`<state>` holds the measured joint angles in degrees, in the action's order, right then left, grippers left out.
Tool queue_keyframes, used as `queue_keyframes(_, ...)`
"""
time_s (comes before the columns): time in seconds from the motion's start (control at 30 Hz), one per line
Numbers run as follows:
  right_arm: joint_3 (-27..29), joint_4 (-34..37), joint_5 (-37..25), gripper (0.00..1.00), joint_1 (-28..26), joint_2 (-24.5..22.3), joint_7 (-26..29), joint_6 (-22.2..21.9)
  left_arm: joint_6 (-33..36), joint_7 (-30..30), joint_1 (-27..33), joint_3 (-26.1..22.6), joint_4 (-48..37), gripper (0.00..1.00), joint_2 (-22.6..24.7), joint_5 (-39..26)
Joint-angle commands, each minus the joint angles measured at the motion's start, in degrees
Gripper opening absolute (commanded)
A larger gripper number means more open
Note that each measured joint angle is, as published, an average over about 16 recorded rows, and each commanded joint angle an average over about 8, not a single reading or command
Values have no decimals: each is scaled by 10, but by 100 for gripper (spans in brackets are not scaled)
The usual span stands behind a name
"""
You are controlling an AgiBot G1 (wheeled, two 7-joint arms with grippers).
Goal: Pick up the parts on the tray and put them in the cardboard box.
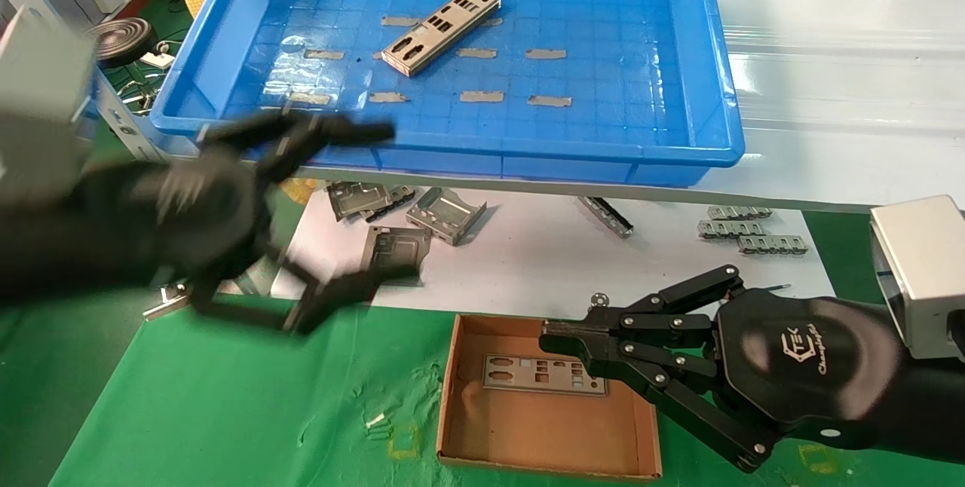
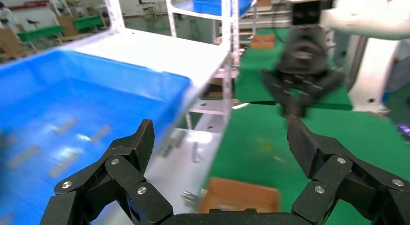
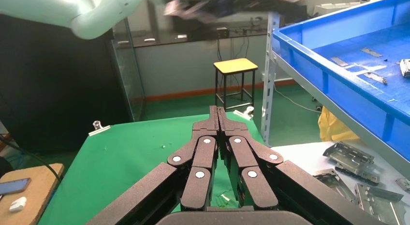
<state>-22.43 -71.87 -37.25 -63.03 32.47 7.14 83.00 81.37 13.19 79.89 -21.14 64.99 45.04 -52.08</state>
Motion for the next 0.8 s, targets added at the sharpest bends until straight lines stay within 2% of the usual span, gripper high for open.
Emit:
queue_keyframes(0.03,0,0,0,0,0,0,0,0,-6,8,43,-13,-22,100,23,-25)
queue_keyframes(0.27,0,0,0,0,0,0,0,0,-32,-13,176,-68,-195,100,122,-127)
queue_keyframes(0.3,0,0,0,3,0,0,0,0,-38,-20,191,-74,-221,100,136,-140)
queue_keyframes(0.33,0,0,0,10,0,0,0,0,-45,-27,205,-79,-246,100,149,-151)
queue_keyframes(0.53,0,0,0,85,0,0,0,0,-103,-59,277,-104,-398,100,222,-205)
queue_keyframes(0.57,0,0,0,94,0,0,0,0,-115,-62,286,-106,-422,100,233,-210)
queue_keyframes(0.6,0,0,0,100,0,0,0,0,-128,-65,294,-108,-444,100,243,-215)
queue_keyframes(0.8,0,0,0,100,0,0,0,0,-212,-85,322,-114,-539,100,286,-234)
